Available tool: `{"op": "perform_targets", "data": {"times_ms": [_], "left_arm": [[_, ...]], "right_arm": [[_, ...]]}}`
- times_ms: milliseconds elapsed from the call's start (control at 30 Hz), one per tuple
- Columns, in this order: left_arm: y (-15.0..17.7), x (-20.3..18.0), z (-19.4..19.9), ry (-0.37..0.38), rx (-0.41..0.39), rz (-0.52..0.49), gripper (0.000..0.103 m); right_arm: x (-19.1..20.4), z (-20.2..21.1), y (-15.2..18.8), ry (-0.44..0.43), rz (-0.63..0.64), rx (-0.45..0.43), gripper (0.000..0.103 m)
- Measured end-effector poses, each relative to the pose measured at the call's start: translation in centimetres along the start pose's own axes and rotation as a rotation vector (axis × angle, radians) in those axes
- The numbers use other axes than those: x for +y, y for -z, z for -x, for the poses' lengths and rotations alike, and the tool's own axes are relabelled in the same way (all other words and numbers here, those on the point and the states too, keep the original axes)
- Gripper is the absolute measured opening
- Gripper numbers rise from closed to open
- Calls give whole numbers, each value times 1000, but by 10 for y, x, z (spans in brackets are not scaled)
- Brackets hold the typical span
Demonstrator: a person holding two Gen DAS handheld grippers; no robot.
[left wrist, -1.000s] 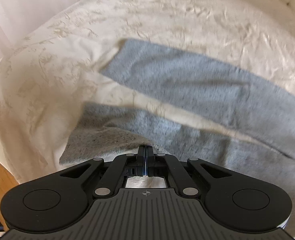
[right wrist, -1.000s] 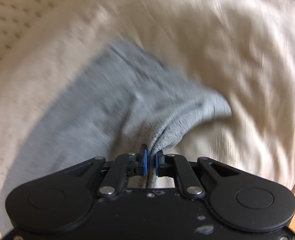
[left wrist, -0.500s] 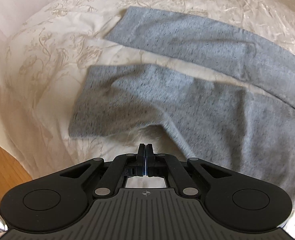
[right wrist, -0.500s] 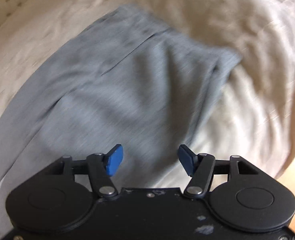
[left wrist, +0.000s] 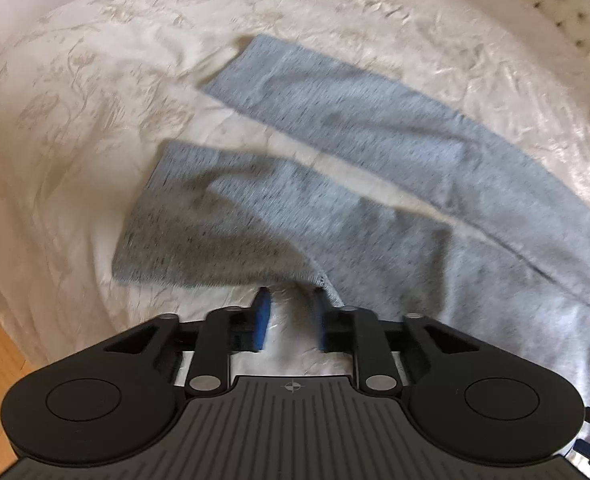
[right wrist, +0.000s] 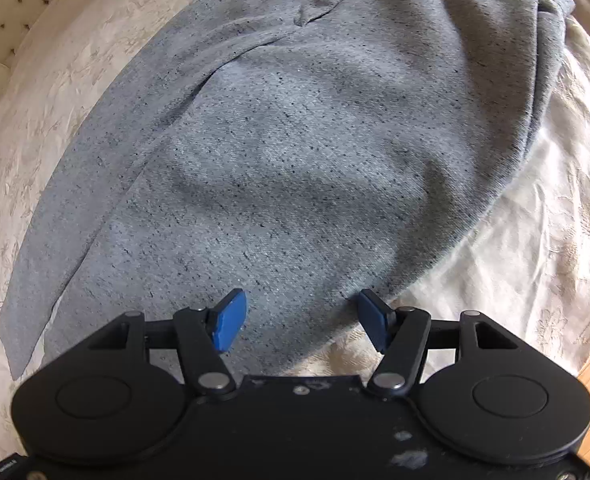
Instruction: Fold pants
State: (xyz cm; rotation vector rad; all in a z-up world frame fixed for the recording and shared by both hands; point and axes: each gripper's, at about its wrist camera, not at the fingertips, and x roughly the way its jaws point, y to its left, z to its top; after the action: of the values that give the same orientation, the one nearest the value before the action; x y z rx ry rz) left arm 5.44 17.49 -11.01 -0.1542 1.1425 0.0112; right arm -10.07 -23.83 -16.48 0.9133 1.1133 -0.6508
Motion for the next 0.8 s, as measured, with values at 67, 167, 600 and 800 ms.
{"op": "perform_targets", "data": {"times_ms": [67, 167, 600, 800], "left_arm": [[-2, -2, 2, 8, 2, -7, 24], [-2, -3, 3, 12, 9, -16, 24], [-3, 2, 1, 32, 44, 6, 25], [-5, 4, 2, 69, 38, 59, 26]], "right_arm": [[1, -2, -2, -17, -14, 6, 58], [-3, 5, -1, -38, -33, 27, 44], [-9, -3, 14, -14, -88, 68, 69], [7, 4, 2, -84, -89, 10, 8]]}}
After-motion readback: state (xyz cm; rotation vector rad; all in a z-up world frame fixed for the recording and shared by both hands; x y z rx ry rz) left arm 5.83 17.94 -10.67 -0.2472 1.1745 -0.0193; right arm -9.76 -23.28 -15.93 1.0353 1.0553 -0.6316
